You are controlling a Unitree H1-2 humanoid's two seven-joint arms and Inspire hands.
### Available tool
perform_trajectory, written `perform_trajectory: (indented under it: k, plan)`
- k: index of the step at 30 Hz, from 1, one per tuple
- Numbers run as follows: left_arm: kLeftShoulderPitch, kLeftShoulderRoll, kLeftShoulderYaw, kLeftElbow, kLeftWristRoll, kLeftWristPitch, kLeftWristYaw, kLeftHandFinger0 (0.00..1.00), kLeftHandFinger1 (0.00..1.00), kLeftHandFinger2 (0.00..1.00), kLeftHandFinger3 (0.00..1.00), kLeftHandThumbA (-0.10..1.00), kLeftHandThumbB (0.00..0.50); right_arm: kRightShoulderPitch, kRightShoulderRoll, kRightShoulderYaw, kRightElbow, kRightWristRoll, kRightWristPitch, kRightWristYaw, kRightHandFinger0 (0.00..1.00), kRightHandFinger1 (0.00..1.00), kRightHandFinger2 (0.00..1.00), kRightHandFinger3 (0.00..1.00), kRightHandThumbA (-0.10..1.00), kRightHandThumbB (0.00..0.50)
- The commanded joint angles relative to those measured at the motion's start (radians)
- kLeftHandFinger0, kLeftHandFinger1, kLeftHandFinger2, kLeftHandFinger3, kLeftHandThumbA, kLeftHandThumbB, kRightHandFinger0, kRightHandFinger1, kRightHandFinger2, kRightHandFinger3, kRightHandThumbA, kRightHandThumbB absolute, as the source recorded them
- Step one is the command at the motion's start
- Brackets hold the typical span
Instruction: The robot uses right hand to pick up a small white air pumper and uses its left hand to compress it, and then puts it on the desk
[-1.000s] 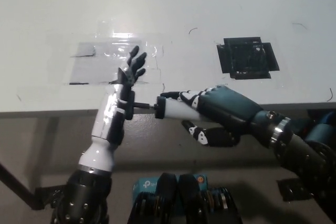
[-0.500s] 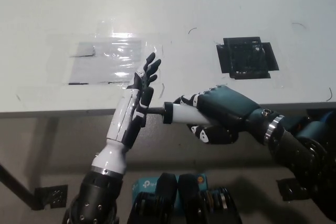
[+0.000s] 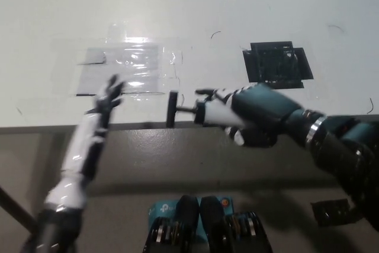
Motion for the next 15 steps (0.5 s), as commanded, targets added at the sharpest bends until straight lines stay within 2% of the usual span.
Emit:
perform_trajectory:
  k: [1, 5, 7, 10, 12, 15]
  plan:
    - [0.014, 0.022, 0.038, -0.033, -0.07, -0.089, -0.011, 1.0, 1.0, 1.0, 1.0, 1.0, 0.183, -0.107, -0.031, -0.066, 0.05, 0.004, -0.019, -0.036, 0.11, 0.56, 0.86, 1.0, -0.1, 0.103]
    - [0.065, 0.026, 0.069, -0.062, -0.095, -0.081, -0.014, 1.0, 1.0, 1.0, 1.0, 1.0, 0.206, -0.18, -0.037, -0.114, 0.187, 0.018, -0.066, -0.084, 0.11, 0.56, 0.84, 1.0, -0.1, 0.113]
    - [0.092, 0.025, 0.075, -0.075, -0.104, -0.086, -0.02, 1.0, 1.0, 1.0, 1.0, 1.0, 0.198, -0.217, -0.039, -0.119, 0.243, -0.01, -0.059, -0.1, 0.11, 0.55, 0.82, 1.0, -0.1, 0.119]
    - [0.163, 0.025, 0.068, -0.108, -0.112, -0.1, -0.032, 1.0, 1.0, 1.0, 1.0, 1.0, 0.214, -0.262, -0.037, -0.106, 0.321, -0.054, -0.029, -0.108, 0.09, 0.55, 0.85, 1.0, -0.1, 0.11]
    - [0.208, 0.023, 0.055, -0.123, -0.126, -0.117, -0.046, 1.0, 1.0, 1.0, 1.0, 1.0, 0.245, -0.3, -0.031, -0.107, 0.417, -0.054, -0.045, -0.141, 0.1, 0.57, 0.87, 1.0, -0.1, 0.127]
    - [0.272, 0.021, 0.034, -0.131, -0.102, -0.161, -0.054, 1.0, 1.0, 1.0, 1.0, 1.0, 0.243, -0.342, -0.022, -0.089, 0.534, -0.082, -0.065, -0.196, 0.1, 0.58, 0.89, 1.0, -0.1, 0.132]
